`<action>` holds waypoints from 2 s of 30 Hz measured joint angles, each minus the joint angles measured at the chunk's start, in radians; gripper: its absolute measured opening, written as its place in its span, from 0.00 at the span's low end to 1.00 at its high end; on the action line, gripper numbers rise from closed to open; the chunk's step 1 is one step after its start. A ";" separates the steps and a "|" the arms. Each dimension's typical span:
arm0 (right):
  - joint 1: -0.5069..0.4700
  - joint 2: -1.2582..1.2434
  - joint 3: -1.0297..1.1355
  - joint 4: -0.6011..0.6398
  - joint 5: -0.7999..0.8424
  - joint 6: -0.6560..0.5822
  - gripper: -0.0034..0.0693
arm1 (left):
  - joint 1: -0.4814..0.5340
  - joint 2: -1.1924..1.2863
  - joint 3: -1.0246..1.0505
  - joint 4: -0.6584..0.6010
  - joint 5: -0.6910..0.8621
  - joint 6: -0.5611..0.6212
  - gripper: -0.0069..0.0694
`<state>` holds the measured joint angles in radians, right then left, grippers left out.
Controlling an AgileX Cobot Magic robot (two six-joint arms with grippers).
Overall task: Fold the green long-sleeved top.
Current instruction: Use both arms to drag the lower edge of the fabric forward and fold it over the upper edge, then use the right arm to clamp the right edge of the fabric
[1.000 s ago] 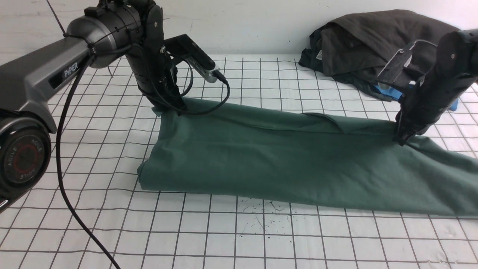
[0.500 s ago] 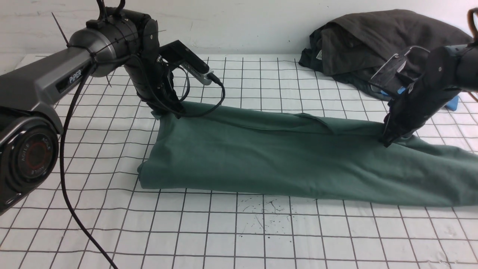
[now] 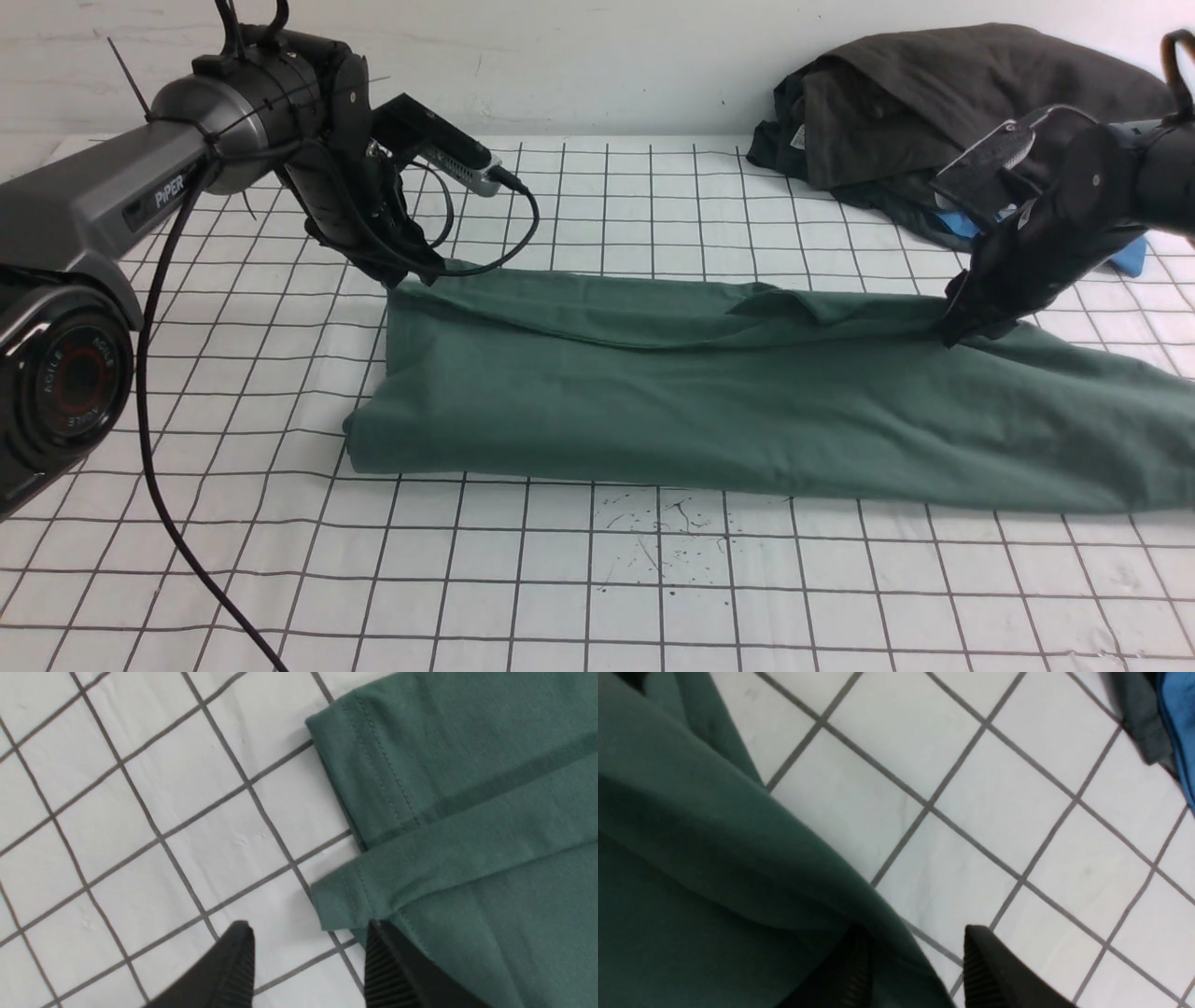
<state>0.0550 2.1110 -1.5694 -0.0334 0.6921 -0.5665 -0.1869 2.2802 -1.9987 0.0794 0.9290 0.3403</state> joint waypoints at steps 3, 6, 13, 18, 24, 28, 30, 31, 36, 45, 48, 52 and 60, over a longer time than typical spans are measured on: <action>0.000 -0.018 0.000 -0.012 0.012 0.045 0.51 | 0.000 0.000 -0.009 0.000 0.013 -0.027 0.58; 0.004 -0.064 0.000 -0.013 0.037 0.066 0.52 | -0.003 0.000 -0.050 -0.002 0.072 -0.046 0.62; 0.072 -0.133 0.000 0.048 0.151 0.080 0.43 | -0.048 -0.002 -0.142 -0.047 0.268 -0.050 0.53; 0.153 -0.064 0.000 0.185 0.190 0.051 0.23 | -0.095 -0.002 -0.144 -0.079 0.301 0.002 0.30; 0.220 0.047 -0.001 0.230 0.056 0.047 0.04 | -0.112 -0.001 -0.144 -0.096 0.301 0.035 0.09; 0.222 0.067 -0.003 0.240 -0.086 0.092 0.03 | -0.112 0.000 -0.145 -0.096 0.302 0.038 0.08; 0.222 0.073 -0.003 0.240 -0.130 0.123 0.03 | -0.112 0.000 -0.145 -0.096 0.302 0.039 0.08; 0.220 0.080 -0.003 0.240 -0.189 0.166 0.03 | -0.111 0.000 -0.145 -0.096 0.302 0.039 0.08; 0.211 0.089 -0.002 0.240 -0.329 0.259 0.03 | -0.111 0.000 -0.145 -0.096 0.302 0.043 0.08; 0.114 0.133 -0.002 0.248 -0.397 0.419 0.03 | -0.111 0.004 -0.145 -0.096 0.302 0.043 0.08; 0.068 0.091 0.000 0.247 -0.312 0.439 0.03 | -0.111 0.004 -0.145 -0.096 0.302 0.043 0.08; 0.022 -0.047 0.001 0.236 -0.202 0.414 0.03 | -0.111 0.004 -0.145 -0.105 0.302 0.043 0.08; -0.102 -0.405 0.014 0.138 0.047 0.385 0.03 | -0.111 0.004 -0.145 -0.131 0.302 0.046 0.08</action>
<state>-0.0473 1.7058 -1.5551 0.1047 0.7393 -0.1812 -0.2979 2.2842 -2.1436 -0.0520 1.2305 0.3866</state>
